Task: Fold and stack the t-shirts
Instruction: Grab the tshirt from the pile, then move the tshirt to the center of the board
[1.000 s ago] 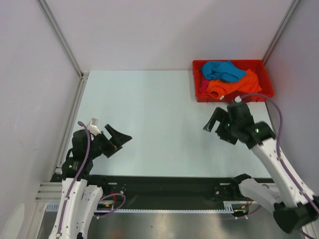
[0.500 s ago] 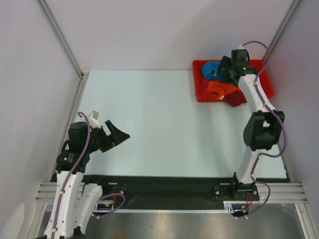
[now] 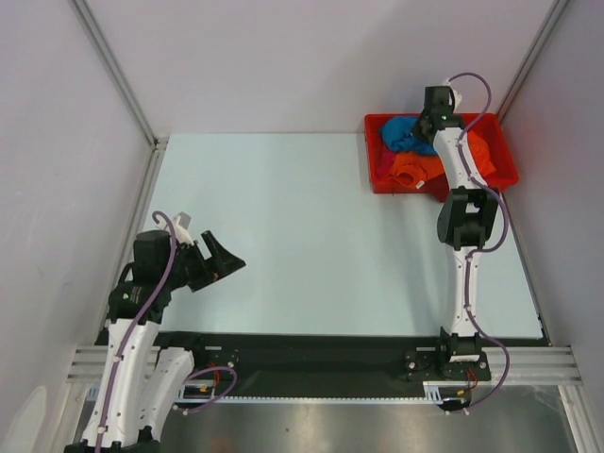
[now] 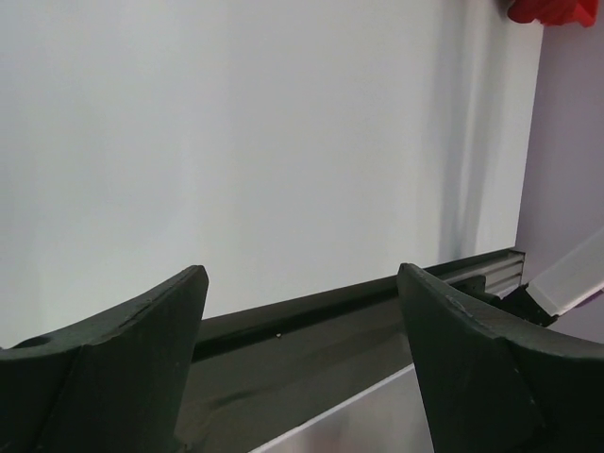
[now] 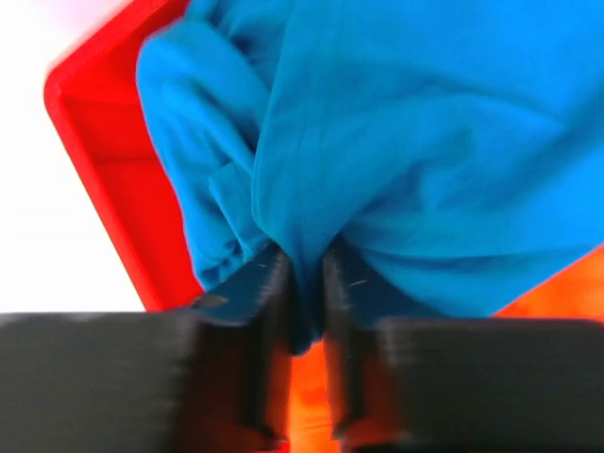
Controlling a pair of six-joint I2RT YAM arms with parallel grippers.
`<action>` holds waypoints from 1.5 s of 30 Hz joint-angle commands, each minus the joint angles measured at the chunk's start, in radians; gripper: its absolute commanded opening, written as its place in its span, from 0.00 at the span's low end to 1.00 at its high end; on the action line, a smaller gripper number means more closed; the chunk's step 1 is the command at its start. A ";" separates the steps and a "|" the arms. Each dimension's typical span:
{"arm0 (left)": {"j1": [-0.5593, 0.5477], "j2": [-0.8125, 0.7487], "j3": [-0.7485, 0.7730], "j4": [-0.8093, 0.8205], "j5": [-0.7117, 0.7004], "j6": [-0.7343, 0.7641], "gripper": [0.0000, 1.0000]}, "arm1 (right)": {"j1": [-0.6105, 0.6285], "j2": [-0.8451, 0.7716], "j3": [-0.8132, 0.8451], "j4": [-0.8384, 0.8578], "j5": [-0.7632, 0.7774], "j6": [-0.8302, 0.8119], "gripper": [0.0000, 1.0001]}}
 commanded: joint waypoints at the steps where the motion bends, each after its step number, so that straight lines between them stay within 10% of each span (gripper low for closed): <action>1: -0.005 0.021 0.056 0.012 -0.020 0.036 0.88 | -0.022 -0.054 0.084 0.032 0.059 0.017 0.08; 21: -0.005 -0.077 0.189 -0.038 -0.047 0.008 0.86 | 0.219 -0.489 0.237 0.523 -0.536 0.526 0.00; 29: -0.005 -0.178 0.298 -0.182 -0.110 0.022 0.87 | 0.230 -0.833 -0.455 0.444 -0.640 0.470 0.00; 33: -0.005 -0.218 0.304 -0.227 -0.109 0.011 0.86 | 0.195 -1.057 -0.831 0.131 -0.584 0.252 0.25; 36: -0.005 -0.237 0.301 -0.261 -0.106 0.024 0.85 | 0.109 -1.272 -1.071 -0.104 -0.437 0.099 0.63; 40: -0.005 -0.212 0.277 -0.293 -0.085 0.047 0.82 | 0.096 -1.382 -1.171 -0.347 -0.217 -0.008 0.70; 45: -0.005 -0.174 0.114 -0.195 0.009 0.008 0.81 | 0.163 -1.286 -1.240 -0.344 -0.389 -0.068 0.86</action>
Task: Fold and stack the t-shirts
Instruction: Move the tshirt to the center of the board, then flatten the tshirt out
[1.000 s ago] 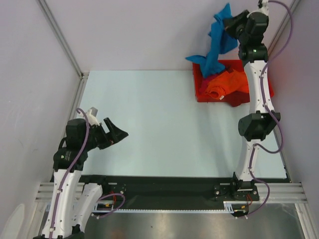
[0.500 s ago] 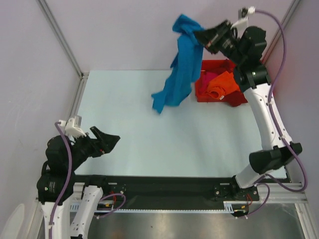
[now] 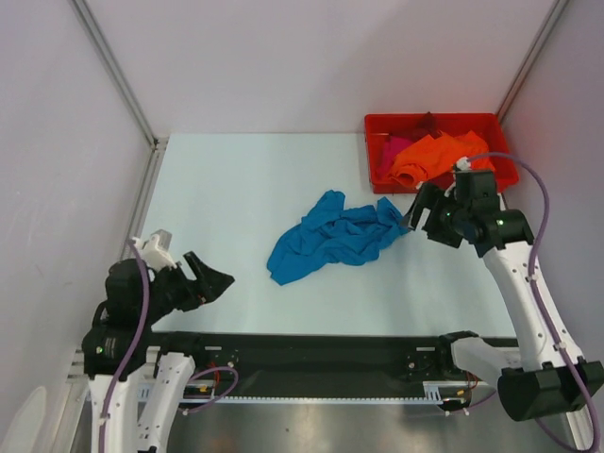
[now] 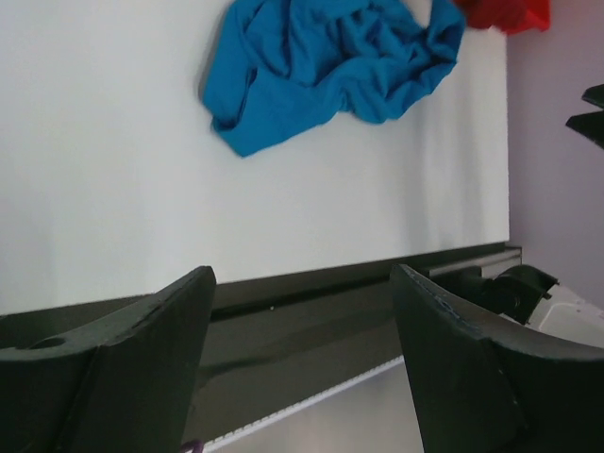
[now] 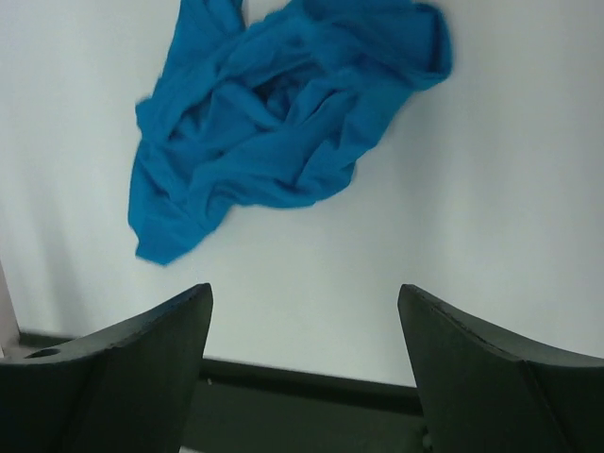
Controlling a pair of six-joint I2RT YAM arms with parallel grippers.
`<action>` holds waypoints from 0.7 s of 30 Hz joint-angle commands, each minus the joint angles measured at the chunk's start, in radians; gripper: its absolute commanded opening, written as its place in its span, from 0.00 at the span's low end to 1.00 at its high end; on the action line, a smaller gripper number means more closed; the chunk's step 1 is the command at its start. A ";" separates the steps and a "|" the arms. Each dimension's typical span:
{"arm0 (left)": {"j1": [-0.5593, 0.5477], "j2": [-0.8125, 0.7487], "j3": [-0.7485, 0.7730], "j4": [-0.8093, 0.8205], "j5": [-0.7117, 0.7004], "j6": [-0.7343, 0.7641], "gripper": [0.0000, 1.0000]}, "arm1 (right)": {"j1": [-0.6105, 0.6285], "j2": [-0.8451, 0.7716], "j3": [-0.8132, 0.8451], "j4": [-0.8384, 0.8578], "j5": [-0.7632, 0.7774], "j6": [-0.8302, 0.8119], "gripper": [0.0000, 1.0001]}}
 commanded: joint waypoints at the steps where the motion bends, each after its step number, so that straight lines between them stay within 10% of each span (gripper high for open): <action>1: -0.010 0.055 -0.099 0.062 0.069 -0.017 0.81 | 0.089 0.121 -0.052 -0.018 -0.088 -0.113 0.87; 10: -0.473 0.454 -0.136 0.345 -0.288 -0.171 0.96 | 0.236 0.310 -0.110 0.164 -0.084 -0.054 0.84; 21: -0.435 0.896 -0.218 0.704 -0.224 -0.140 0.95 | 0.163 0.470 -0.049 0.190 0.054 -0.131 0.91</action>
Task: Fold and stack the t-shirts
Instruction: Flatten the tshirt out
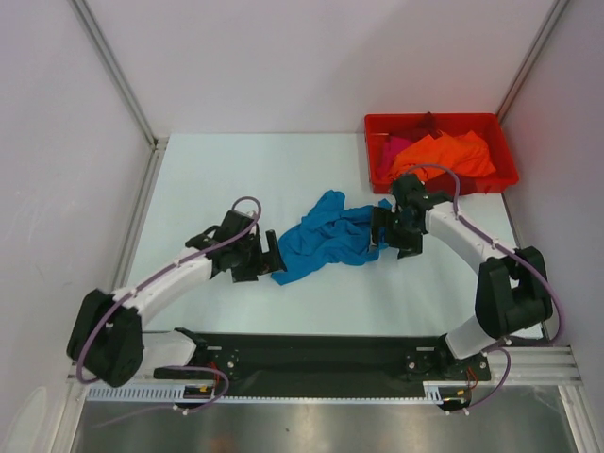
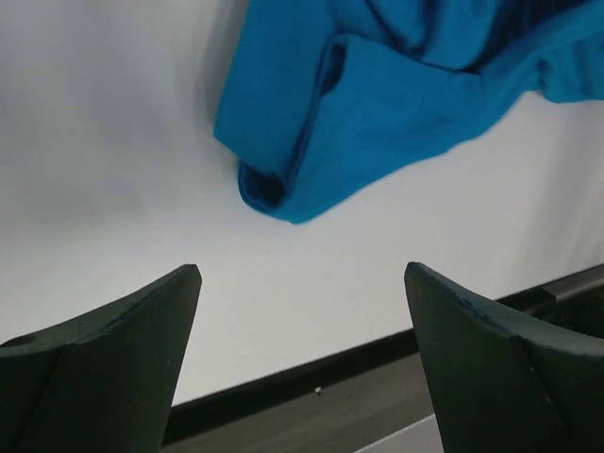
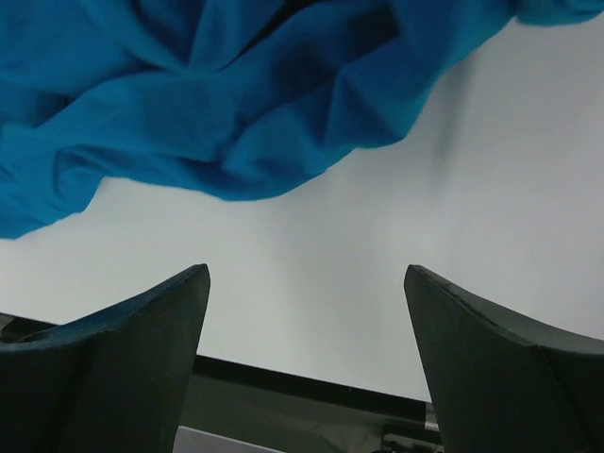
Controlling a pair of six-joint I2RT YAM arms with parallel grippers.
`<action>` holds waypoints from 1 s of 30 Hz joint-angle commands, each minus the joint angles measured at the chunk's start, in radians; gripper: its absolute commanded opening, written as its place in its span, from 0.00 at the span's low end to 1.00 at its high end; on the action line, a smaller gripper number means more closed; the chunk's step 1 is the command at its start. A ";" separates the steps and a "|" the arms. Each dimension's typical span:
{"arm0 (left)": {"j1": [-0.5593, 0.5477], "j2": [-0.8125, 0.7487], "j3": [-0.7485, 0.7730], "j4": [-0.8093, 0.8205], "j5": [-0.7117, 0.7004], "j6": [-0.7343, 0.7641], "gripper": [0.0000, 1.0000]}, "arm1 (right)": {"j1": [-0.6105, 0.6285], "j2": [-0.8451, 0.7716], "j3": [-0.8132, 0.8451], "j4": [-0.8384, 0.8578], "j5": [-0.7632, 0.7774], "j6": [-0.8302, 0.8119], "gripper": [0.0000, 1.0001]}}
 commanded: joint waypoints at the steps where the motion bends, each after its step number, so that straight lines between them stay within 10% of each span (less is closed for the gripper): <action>1: 0.022 0.095 -0.009 0.167 0.027 0.010 0.95 | -0.058 0.032 0.048 0.056 0.038 -0.028 0.91; 11: 0.054 0.396 0.120 0.239 0.108 0.048 0.81 | -0.085 0.245 0.209 0.090 -0.014 -0.012 0.78; 17: 0.083 0.414 0.134 0.239 0.125 0.067 0.38 | -0.094 0.314 0.274 0.067 0.037 -0.012 0.54; 21: 0.097 0.347 0.163 0.172 0.079 0.100 0.01 | -0.100 0.314 0.262 0.059 0.061 -0.031 0.19; 24: 0.097 0.229 0.195 0.089 0.020 0.120 0.01 | -0.095 0.274 0.235 0.053 0.061 -0.048 0.01; 30: 0.097 -0.087 0.351 -0.064 -0.103 0.140 0.00 | -0.002 0.034 0.232 -0.058 0.101 -0.056 0.00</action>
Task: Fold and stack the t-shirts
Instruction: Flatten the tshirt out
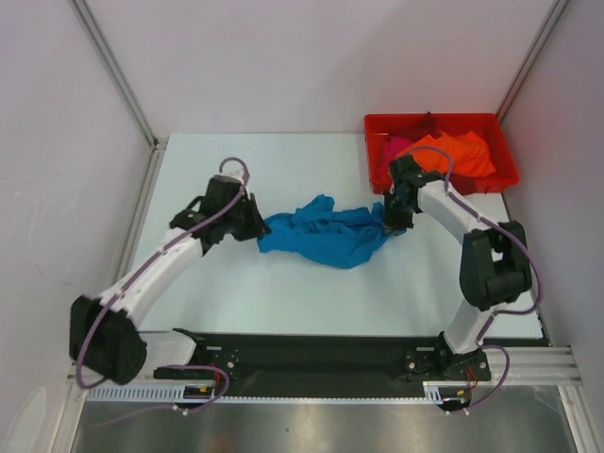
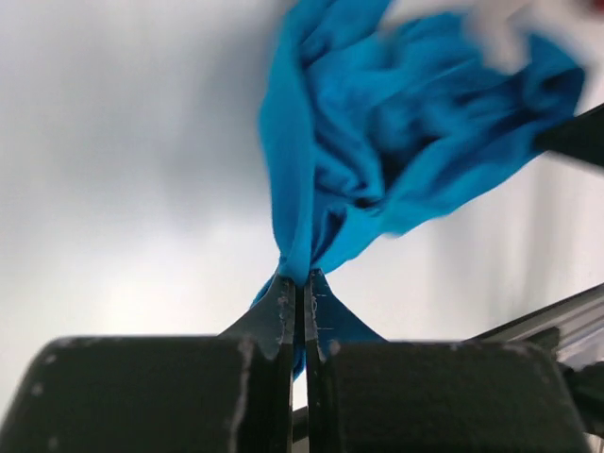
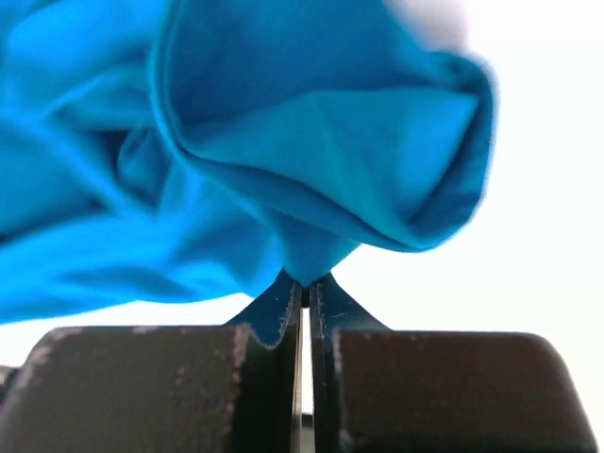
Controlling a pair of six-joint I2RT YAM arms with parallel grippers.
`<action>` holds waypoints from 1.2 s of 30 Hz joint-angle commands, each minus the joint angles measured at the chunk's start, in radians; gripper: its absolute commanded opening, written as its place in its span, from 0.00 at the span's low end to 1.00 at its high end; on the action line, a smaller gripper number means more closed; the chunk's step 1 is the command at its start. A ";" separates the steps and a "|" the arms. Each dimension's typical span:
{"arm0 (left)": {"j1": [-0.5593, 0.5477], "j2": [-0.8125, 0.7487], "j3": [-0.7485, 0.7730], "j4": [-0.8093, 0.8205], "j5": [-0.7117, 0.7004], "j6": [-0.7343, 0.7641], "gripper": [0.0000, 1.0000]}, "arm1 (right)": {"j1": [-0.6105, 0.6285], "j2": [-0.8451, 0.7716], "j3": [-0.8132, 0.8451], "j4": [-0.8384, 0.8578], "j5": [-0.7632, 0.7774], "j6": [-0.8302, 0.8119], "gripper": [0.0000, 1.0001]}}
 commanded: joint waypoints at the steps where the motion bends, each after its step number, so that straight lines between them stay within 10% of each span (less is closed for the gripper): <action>1: 0.007 -0.211 0.163 -0.109 -0.097 0.050 0.01 | 0.072 -0.236 0.021 -0.107 0.031 -0.001 0.00; 11: 0.007 -0.521 0.592 -0.332 -0.094 0.086 0.00 | 0.161 -0.819 0.103 -0.288 -0.107 0.151 0.00; 20: 0.007 -0.528 0.814 -0.405 -0.083 0.054 0.00 | 0.166 -1.027 0.136 -0.331 -0.267 0.290 0.00; 27: 0.007 -0.442 0.728 -0.301 -0.060 0.093 0.00 | 0.163 -0.887 0.168 -0.234 -0.121 0.289 0.00; 36: 0.140 0.118 0.792 -0.189 -0.112 0.141 0.00 | 0.039 -0.363 0.230 0.073 -0.063 0.130 0.07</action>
